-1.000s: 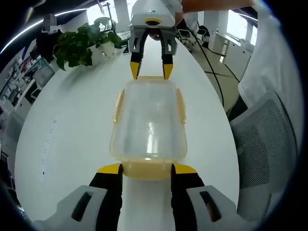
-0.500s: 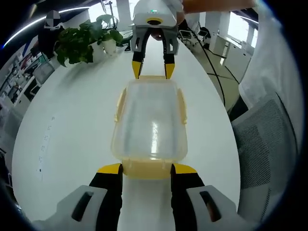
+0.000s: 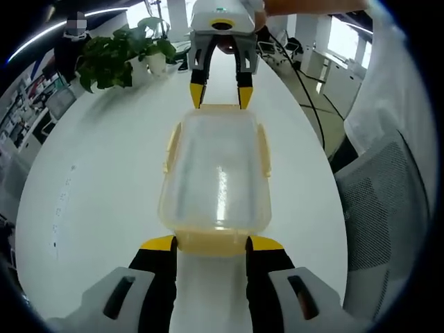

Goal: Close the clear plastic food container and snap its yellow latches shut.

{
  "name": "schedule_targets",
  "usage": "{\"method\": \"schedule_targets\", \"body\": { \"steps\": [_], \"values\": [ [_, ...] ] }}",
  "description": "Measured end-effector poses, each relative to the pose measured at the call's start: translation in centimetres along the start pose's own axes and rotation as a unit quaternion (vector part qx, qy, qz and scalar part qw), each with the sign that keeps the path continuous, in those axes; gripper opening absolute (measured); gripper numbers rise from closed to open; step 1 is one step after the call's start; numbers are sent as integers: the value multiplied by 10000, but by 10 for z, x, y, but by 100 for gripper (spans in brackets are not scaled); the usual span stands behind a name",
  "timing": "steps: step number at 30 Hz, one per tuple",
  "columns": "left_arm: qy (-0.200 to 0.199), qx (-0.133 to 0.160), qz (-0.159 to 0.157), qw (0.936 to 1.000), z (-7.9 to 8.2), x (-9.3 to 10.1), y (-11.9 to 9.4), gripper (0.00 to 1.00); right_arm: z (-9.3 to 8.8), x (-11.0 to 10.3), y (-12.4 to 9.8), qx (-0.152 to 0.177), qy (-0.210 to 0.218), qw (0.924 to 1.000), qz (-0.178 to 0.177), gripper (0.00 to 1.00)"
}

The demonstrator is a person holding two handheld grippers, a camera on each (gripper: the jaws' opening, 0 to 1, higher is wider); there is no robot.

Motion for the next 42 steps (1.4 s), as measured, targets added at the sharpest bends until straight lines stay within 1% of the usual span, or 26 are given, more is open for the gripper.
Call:
{"method": "schedule_targets", "body": {
  "steps": [4, 6, 8, 11, 14, 16, 17, 18, 20, 21, 23, 24, 25, 26, 28, 30, 31, 33, 34, 35, 36, 37, 39, 41, 42],
  "values": [
    [-68, -30, -4, 10000, -2, 1, 1, 39, 0, 0, 0, 11, -50, 10000, -30, 40],
    [-34, -68, 14, 10000, -3, 1, 3, 39, 0, 0, 0, 20, -27, 10000, -38, 40],
    [-76, -138, 60, 9999, -7, 0, 3, 38, -1, -1, 0, -9, 86, 9999, -60, 41],
    [-182, -124, 35, 9998, -10, 0, 2, 38, -2, -3, -1, 34, 192, 9998, -83, 46],
    [-311, -126, 56, 9994, -11, 0, -3, 39, -4, -5, -7, 34, 235, 9995, -201, 47],
    [-622, 86, 73, 9980, -6, -1, -8, 39, -2, -6, -11, 143, 456, 9985, -285, 46],
    [-819, 180, 78, 9965, -4, -1, -11, 39, -1, -8, -12, 204, 660, 9971, -304, 46],
    [-921, 242, 96, 9954, -3, -1, -12, 39, 0, -9, -13, 272, 830, 9958, -289, 46],
    [-1131, 212, 207, 9931, -3, -2, -15, 38, 1, -10, -14, 429, 1173, 9917, -313, 45],
    [-1090, 213, 232, 9935, -3, -2, -15, 39, 1, -10, -14, 459, 1272, 9903, -335, 45],
    [-1267, 233, 227, 9914, -2, 2, -16, 38, 0, -10, -16, 523, 1613, 9846, -417, 44],
    [-1528, 321, 222, 9875, 0, 5, -17, 39, 0, -10, -17, 544, 1837, 9805, -432, 44],
    [-1591, 327, 225, 9865, 0, 5, -17, 39, 0, -10, -18, 568, 1928, 9786, -448, 44],
    [-1782, 357, 241, 9831, 0, 7, -18, 39, 1, -9, -20, 642, 2079, 9748, -493, 44],
    [-1966, 531, 354, 9784, 3, 6, -20, 38, 2, -8, -21, 730, 2290, 9692, -529, 44],
    [-2185, 641, 330, 9732, 4, 8, -19, 39, 5, -7, -22, 827, 2433, 9647, -582, 44],
    [-2368, 731, 301, 9683, 6, 10, -19, 39, 5, -6, -23, 840, 2548, 9612, -648, 44],
    [-2397, 674, 288, 9681, 4, 12, -18, 38, 5, -6, -23, 800, 2708, 9566, -723, 44],
    [-2396, 677, 308, 9680, 4, 13, -18, 38, 8, -5, -23, 887, 2739, 9549, -728, 45],
    [-2430, 692, 336, 9670, 5, 14, -19, 38, 12, -6, -23, 982, 2912, 9488, -734, 45],
    [-2487, 703, 345, 9654, 6, 14, -19, 38, 12, -6, -22, 951, 2984, 9467, -754, 45],
    [-2604, 743, 360, 9620, 6, 14, -18, 38, 12, -6, -21, 926, 2980, 9467, -792, 44],
    [-2747, 769, 389, 9577, 8, 15, -17, 39, 11, -5, -18, 823, 3099, 9432, -871, 44],
    [-2855, 757, 448, 9543, 8, 14, -16, 39, 13, -4, -18, 855, 3094, 9426, -925, 44],
    [-2865, 755, 446, 9541, 8, 14, -16, 40, 14, -3, -18, 862, 3118, 9414, -955, 44]
  ]
}}
Point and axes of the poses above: the point that each gripper's makers call its tool centre point, and the gripper's own axes: y roughly forward along the fingers, x roughly to its right, z roughly out of its top, the point moved 3 cm from there along -y, roughly backward along the fingers, and after that the axes turned 15 degrees about -y, right-handed, at the moved point
